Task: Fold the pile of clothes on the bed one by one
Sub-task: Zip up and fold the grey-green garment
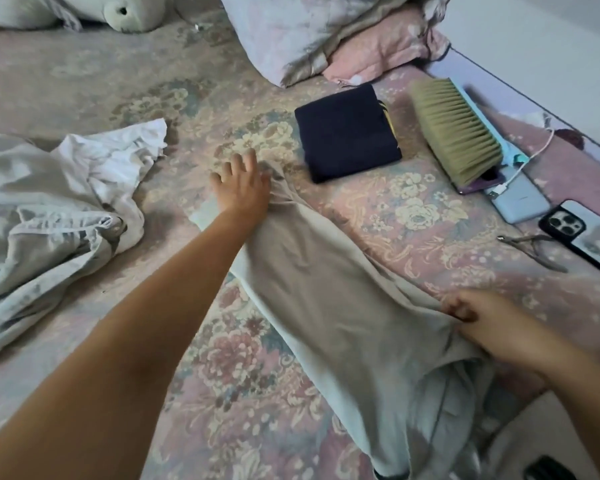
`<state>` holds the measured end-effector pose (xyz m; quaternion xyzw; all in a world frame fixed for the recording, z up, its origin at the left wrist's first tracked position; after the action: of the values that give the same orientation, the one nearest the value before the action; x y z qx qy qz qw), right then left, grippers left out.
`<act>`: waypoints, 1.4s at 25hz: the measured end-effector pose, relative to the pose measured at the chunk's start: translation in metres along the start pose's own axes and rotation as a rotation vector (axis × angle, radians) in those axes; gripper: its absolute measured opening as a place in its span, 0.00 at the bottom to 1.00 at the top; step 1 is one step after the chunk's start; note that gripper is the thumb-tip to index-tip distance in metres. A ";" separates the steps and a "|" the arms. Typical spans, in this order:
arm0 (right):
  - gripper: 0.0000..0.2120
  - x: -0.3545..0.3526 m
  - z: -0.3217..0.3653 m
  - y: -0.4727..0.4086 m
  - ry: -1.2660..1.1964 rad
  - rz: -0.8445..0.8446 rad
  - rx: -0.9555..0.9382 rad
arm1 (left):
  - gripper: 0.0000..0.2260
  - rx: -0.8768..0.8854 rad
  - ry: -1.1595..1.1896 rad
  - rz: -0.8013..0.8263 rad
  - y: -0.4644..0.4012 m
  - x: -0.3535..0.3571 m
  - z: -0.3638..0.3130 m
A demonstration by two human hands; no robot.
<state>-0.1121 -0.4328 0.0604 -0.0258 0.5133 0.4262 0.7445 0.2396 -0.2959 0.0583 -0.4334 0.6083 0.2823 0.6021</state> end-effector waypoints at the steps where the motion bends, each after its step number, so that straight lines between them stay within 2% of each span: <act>1: 0.12 -0.001 -0.006 -0.004 0.027 -0.017 0.021 | 0.24 0.090 0.050 0.020 0.024 -0.001 -0.015; 4: 0.17 -0.002 -0.017 -0.011 0.099 -0.036 0.000 | 0.31 0.375 0.152 0.217 0.136 -0.001 -0.048; 7: 0.17 -0.001 -0.010 -0.005 -0.085 0.000 -0.123 | 0.43 0.511 0.179 0.374 0.252 -0.003 -0.073; 9: 0.16 -0.005 -0.004 0.001 -0.243 0.001 -0.152 | 0.42 0.566 0.188 0.327 0.311 -0.008 -0.088; 11: 0.15 -0.011 -0.007 0.006 -0.296 -0.021 -0.135 | 0.27 0.548 0.295 0.115 0.352 -0.021 -0.094; 12: 0.12 -0.012 -0.010 0.009 -0.223 -0.013 -0.121 | 0.21 0.530 0.372 0.003 0.366 -0.024 -0.094; 15: 0.10 -0.003 -0.020 0.019 0.120 0.119 -0.037 | 0.12 0.528 0.496 -0.005 0.391 -0.023 -0.095; 16: 0.09 -0.003 -0.019 0.021 0.136 0.130 -0.041 | 0.11 0.548 0.473 0.014 0.395 -0.020 -0.096; 18: 0.11 -0.008 -0.013 0.023 0.043 0.090 -0.118 | 0.26 0.576 0.394 0.009 0.397 -0.022 -0.100; 19: 0.12 -0.014 -0.009 0.024 -0.039 0.058 -0.161 | 0.31 0.533 0.401 -0.005 0.396 -0.026 -0.099; 20: 0.12 -0.018 -0.006 0.025 -0.124 0.027 -0.190 | 0.31 0.482 0.428 -0.042 0.394 -0.031 -0.098; 22: 0.13 -0.023 -0.008 0.025 -0.236 -0.026 -0.198 | 0.26 0.325 0.580 -0.115 0.396 -0.044 -0.098; 24: 0.12 -0.018 -0.018 0.025 -0.182 -0.040 -0.168 | 0.23 0.198 0.738 -0.127 0.406 -0.040 -0.103; 25: 0.12 -0.013 -0.024 0.025 -0.123 -0.034 -0.149 | 0.22 0.207 0.764 -0.086 0.415 -0.033 -0.109; 27: 0.11 -0.009 -0.030 0.026 -0.013 -0.051 -0.121 | 0.19 0.352 0.678 -0.004 0.436 -0.018 -0.116; 29: 0.10 -0.013 -0.029 0.028 0.105 -0.086 -0.116 | 0.17 0.535 0.479 -0.101 0.439 -0.018 -0.109; 31: 0.12 -0.016 -0.027 0.030 0.197 -0.072 -0.112 | 0.24 0.678 0.286 -0.213 0.430 -0.017 -0.098; 33: 0.17 -0.014 -0.027 0.030 0.277 -0.031 -0.079 | 0.36 0.720 0.075 -0.216 0.410 -0.013 -0.088; 34: 0.17 -0.013 -0.028 0.030 0.307 -0.010 -0.064 | 0.37 0.727 0.015 -0.206 0.401 -0.009 -0.086; 35: 0.15 -0.012 -0.028 0.030 0.321 -0.001 -0.065 | 0.34 0.742 0.005 -0.193 0.395 -0.006 -0.088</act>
<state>-0.1535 -0.4342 0.0683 -0.1178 0.6114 0.4327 0.6519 -0.1466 -0.1867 0.0039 -0.2423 0.6270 -0.0162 0.7402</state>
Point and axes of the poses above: each hand's wrist, its own y-axis away from the middle knuckle, its own x-axis out of the palm, z = x × y, the point moved 5 cm from there along -y, towards the middle knuckle, and after that the axes turned 7 degrees about -z, right-handed, at the moved point
